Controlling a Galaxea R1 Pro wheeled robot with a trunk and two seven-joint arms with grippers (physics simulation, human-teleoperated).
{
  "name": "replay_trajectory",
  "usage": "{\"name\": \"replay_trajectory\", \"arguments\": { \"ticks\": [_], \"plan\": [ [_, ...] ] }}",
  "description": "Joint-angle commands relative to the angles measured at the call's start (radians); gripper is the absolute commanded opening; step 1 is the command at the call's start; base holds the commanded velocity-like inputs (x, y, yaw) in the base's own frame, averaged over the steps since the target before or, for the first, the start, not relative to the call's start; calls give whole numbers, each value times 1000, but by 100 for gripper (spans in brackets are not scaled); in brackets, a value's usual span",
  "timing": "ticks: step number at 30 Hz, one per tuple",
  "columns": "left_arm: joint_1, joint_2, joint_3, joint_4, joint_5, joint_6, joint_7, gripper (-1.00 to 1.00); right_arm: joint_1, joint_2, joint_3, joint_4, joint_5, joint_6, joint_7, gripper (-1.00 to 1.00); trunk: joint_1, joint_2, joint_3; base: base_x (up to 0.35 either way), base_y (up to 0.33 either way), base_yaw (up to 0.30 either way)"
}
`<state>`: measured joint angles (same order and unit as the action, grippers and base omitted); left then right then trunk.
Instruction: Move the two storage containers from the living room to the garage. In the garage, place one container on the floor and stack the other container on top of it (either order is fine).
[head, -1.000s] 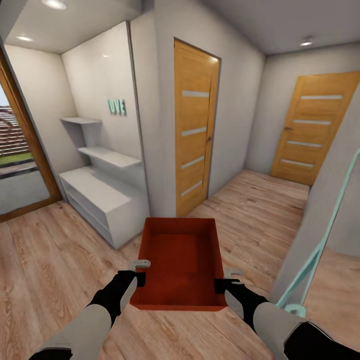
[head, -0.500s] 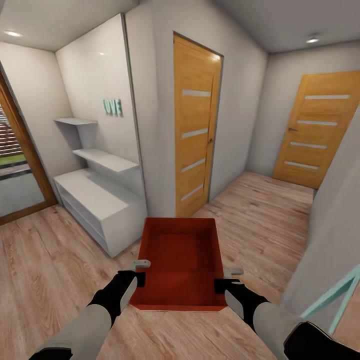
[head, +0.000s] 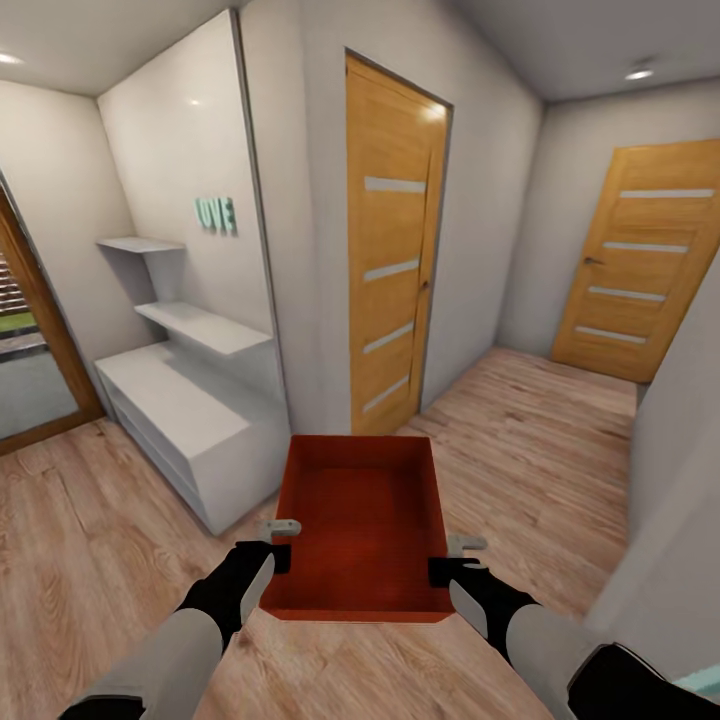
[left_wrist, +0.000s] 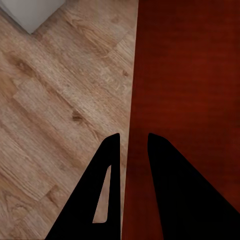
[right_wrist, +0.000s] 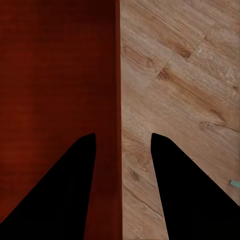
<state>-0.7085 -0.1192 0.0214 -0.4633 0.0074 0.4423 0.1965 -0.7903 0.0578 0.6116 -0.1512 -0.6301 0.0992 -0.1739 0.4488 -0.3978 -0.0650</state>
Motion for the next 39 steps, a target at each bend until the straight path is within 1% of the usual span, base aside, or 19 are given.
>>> {"name": "replay_trajectory", "arguments": {
  "ticks": [1, 8, 21, 39],
  "plan": [
    [0, 9, -4, 2, -1, 7, 8, -100, -1, -1, 23, -5, 6, -15, -4, -100, 1, -2, -2, 322, 0, 0],
    [0, 9, -4, 2, -1, 7, 8, -100, -1, -1, 23, -4, 6, -15, -5, -100, 1, -2, -2, 322, 0, -37],
    [0, 9, -4, 2, -1, 7, 8, -100, -1, 1, 22, -5, 6, -15, -5, -100, 1, -2, -2, 322, 0, -212],
    [0, 9, -5, 2, -1, 7, 8, -100, -1, 0, 22, -5, 6, -15, -4, -100, 1, -2, -2, 323, 0, -13]
  ]
}}
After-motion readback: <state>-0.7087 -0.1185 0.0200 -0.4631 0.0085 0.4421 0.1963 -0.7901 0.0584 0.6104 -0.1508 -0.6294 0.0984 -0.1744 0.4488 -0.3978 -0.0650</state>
